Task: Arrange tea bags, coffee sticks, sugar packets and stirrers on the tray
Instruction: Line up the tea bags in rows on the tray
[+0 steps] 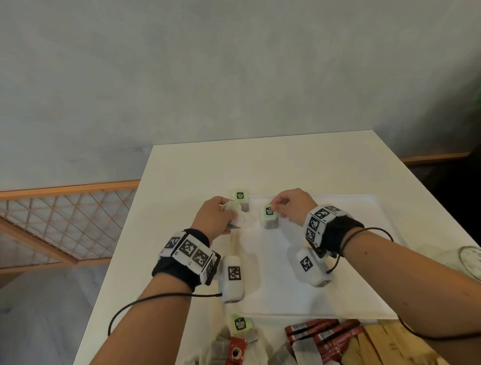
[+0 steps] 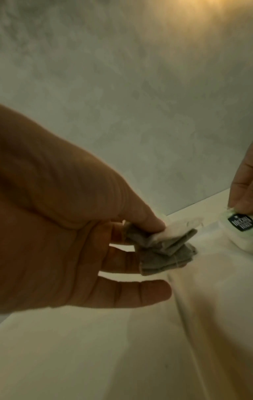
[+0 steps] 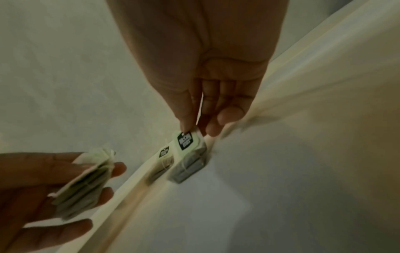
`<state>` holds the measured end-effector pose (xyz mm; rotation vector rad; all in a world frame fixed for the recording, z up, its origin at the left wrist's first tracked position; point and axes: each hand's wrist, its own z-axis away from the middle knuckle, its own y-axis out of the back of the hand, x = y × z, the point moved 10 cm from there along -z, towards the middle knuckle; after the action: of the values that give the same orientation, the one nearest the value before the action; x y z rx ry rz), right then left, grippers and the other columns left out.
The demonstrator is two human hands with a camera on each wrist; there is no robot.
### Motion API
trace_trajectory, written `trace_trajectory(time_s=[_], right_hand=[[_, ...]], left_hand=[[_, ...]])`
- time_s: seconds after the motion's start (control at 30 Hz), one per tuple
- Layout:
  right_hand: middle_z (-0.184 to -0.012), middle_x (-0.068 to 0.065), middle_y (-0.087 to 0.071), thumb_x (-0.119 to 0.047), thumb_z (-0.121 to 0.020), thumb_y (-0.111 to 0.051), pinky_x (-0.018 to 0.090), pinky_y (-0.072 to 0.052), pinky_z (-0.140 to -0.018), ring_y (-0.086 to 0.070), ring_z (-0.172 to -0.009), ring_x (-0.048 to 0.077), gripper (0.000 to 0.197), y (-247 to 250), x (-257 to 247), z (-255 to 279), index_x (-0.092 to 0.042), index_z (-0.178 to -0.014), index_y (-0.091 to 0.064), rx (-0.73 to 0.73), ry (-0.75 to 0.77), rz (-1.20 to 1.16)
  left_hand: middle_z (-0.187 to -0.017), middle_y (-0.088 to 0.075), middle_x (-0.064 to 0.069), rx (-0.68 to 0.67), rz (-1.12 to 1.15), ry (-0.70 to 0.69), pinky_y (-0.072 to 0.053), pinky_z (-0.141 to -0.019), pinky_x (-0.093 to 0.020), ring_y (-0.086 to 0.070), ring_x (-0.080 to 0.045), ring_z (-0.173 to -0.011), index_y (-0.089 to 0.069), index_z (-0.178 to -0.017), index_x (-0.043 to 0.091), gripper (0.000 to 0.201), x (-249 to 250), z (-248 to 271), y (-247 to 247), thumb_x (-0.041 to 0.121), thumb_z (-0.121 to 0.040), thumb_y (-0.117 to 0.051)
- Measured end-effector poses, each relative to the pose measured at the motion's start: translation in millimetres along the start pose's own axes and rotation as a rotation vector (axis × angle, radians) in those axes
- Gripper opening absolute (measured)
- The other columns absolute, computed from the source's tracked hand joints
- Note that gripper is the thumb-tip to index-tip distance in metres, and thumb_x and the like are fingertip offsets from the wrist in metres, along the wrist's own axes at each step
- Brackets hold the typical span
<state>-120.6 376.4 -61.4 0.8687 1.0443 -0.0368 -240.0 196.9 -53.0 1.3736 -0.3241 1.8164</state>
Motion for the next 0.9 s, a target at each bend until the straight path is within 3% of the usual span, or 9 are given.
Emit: trace_trajectory(time_s=[0.1, 0.2, 0.3, 0.53, 0.7, 0.8, 0.9], right_hand=[[-0.063, -0.007, -0.06, -0.017, -0.091, -0.064, 0.01, -0.035, -0.043, -0.05, -0.053, 0.004, 0.009, 0.4, -6.4, -15.0, -0.018, -0.09, -0.073, 0.057, -0.012, 0.003], [-0.063, -0.011, -0.057, -0.015, -0.091, -0.065, 0.016, -0.039, -0.055, -0.049, -0.057, 0.002, 0.01, -6.4, -17.2, -29.2, -0.017, -0.092, -0.075, 0.062, 0.022, 0.02], [-0.064, -0.011, -0.059, -0.015, -0.088, -0.068, 0.022, -0.043, -0.068, -0.053, -0.062, 0.005, 0.01, -10.7, -23.7, -42.4, -0.016, -0.094, -0.076, 0.077, 0.044, 0.043], [-0.082, -0.003, -0.066, -0.017, -0.089, -0.068, 0.024, -0.048, -0.072, -0.057, -0.07, 0.013, 0.011, -11.2, -31.8, -57.4, -0.017, -0.096, -0.076, 0.094, 0.064, 0.074], [-0.098, -0.002, -0.065, -0.024, -0.088, -0.068, 0.028, -0.048, -0.082, -0.06, -0.083, 0.016, 0.017, -6.2, -27.6, -51.2, -0.021, -0.105, -0.071, 0.116, 0.057, 0.018], [-0.095, -0.004, -0.064, -0.022, -0.091, -0.063, 0.026, -0.047, -0.073, -0.061, -0.075, 0.016, 0.014, 0.6, -33.7, -32.6, -0.023, -0.103, -0.07, 0.119, 0.102, -0.077], [-0.093, -0.004, -0.063, -0.002, -0.087, -0.055, 0.024, -0.046, -0.067, -0.056, -0.066, 0.013, 0.035, -1.7, -47.7, -1.2, -0.03, -0.102, -0.07, 0.007, 0.262, -0.164]], left_hand=[[-0.1, -0.068, -0.018, 0.003, 0.067, -0.039, -0.058, -0.058, -0.024, -0.068, -0.024, -0.075, -0.063, -0.111, 0.0, 0.021, 1.2, -4.9, 4.6, 0.001, -0.09, -0.061], [-0.097, -0.069, -0.012, 0.004, 0.088, -0.04, -0.06, -0.063, -0.026, -0.067, -0.019, -0.076, -0.066, -0.11, 0.008, 0.019, -2.7, -9.8, 9.1, 0.008, -0.092, -0.061], [-0.104, -0.07, -0.017, -0.045, 0.208, 0.005, -0.06, -0.064, -0.029, -0.07, -0.023, -0.081, -0.064, -0.115, 0.006, 0.022, -10.2, -13.0, 6.9, 0.012, -0.094, -0.062], [-0.096, -0.074, -0.017, -0.132, 0.405, 0.071, -0.06, -0.067, -0.034, -0.073, -0.024, -0.077, -0.061, -0.116, 0.003, 0.023, -21.1, -12.1, -2.9, 0.011, -0.095, -0.061], [-0.107, -0.072, -0.019, -0.186, 0.561, 0.126, -0.062, -0.073, -0.036, -0.073, -0.03, -0.089, -0.059, -0.12, -0.002, 0.025, -17.0, -7.4, -14.1, 0.009, -0.097, -0.055], [-0.114, -0.068, -0.023, -0.244, 0.668, 0.128, -0.06, -0.081, -0.039, -0.071, -0.033, -0.096, -0.055, -0.123, -0.006, 0.028, -8.8, 0.6, -22.9, -0.001, -0.096, -0.049], [-0.115, -0.069, -0.023, -0.267, 0.673, 0.091, -0.061, -0.079, -0.036, -0.071, -0.032, -0.098, -0.054, -0.126, -0.005, 0.031, -1.4, 8.0, -27.9, -0.005, -0.096, -0.049]])
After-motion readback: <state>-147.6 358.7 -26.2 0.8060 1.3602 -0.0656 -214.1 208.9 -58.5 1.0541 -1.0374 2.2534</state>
